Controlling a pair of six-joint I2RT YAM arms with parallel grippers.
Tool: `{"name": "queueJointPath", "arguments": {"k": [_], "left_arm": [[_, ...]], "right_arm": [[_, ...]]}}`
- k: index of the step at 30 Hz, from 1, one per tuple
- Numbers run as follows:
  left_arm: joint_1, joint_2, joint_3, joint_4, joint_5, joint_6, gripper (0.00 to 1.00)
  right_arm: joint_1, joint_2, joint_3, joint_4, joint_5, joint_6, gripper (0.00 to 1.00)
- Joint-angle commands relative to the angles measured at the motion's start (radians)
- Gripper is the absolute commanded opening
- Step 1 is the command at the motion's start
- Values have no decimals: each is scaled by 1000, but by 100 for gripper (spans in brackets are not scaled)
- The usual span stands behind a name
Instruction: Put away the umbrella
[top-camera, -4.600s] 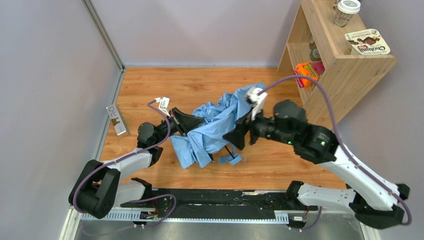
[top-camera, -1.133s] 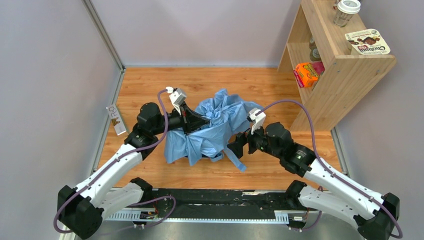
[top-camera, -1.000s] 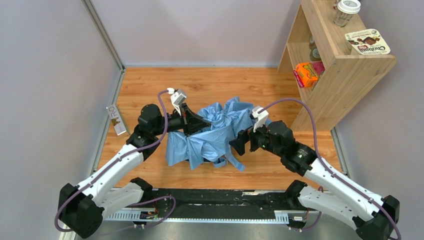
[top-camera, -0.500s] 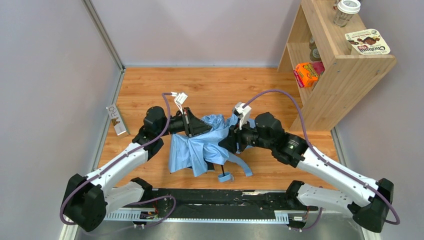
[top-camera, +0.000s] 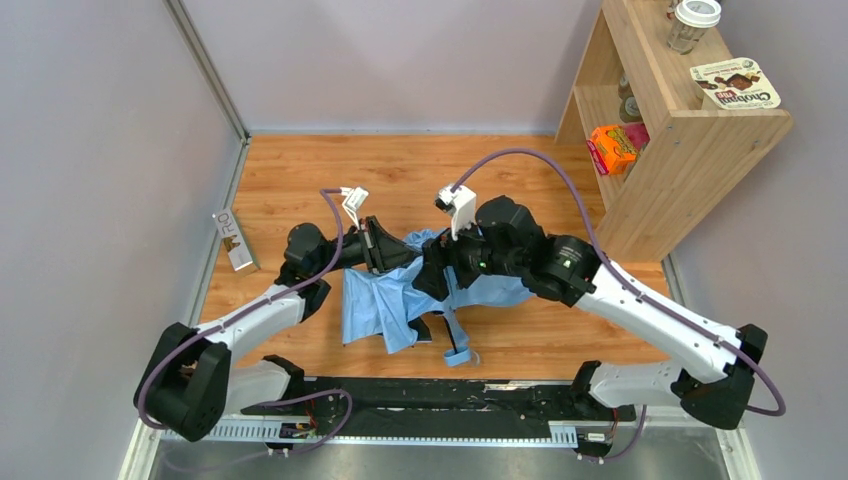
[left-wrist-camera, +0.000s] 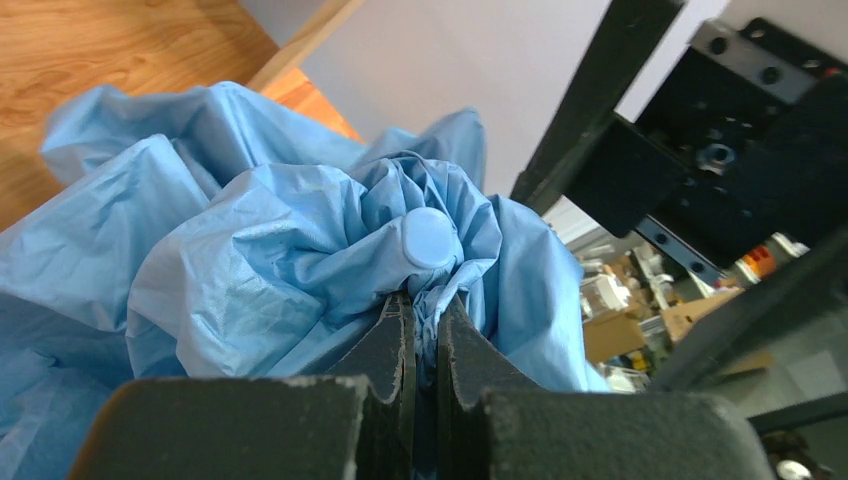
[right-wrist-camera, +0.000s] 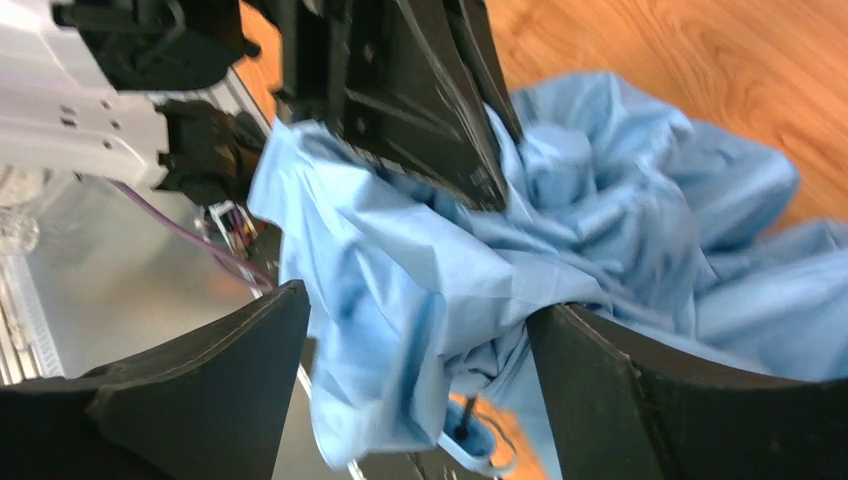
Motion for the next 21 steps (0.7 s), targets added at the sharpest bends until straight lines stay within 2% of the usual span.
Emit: {"name": "queueJointPath", "arguments": {"k": [1, 5, 7, 10, 11, 14, 15, 18, 21], "left_arm": [[31, 24, -27, 370, 106, -182, 0], [61, 82, -46, 506, 120, -262, 0], [65, 128, -41, 589, 138, -316, 0], [67, 137, -29, 620, 152, -339, 0], [67, 128, -27, 620, 157, -339, 0], [67, 104, -24, 622, 160, -339, 0], [67, 98, -23, 622, 157, -343, 0], [65, 87, -20, 620, 157, -354, 0], [65, 85, -20, 619, 158, -359, 0]], "right_arm": [[-3, -142, 10, -132, 54, -25, 87], [-4, -337, -65, -139, 102, 24, 95], [-18, -380, -84, -178, 148, 37, 93], [-87, -395, -133, -204, 180, 40, 80], [-122, -394, -159, -178, 127, 38, 78], [-214, -377, -225, -77, -5, 57, 55], [-225, -375, -246, -39, -42, 66, 51], [-225, -362, -289, 49, -94, 87, 49], [-225, -348, -343, 162, -130, 80, 53]]}}
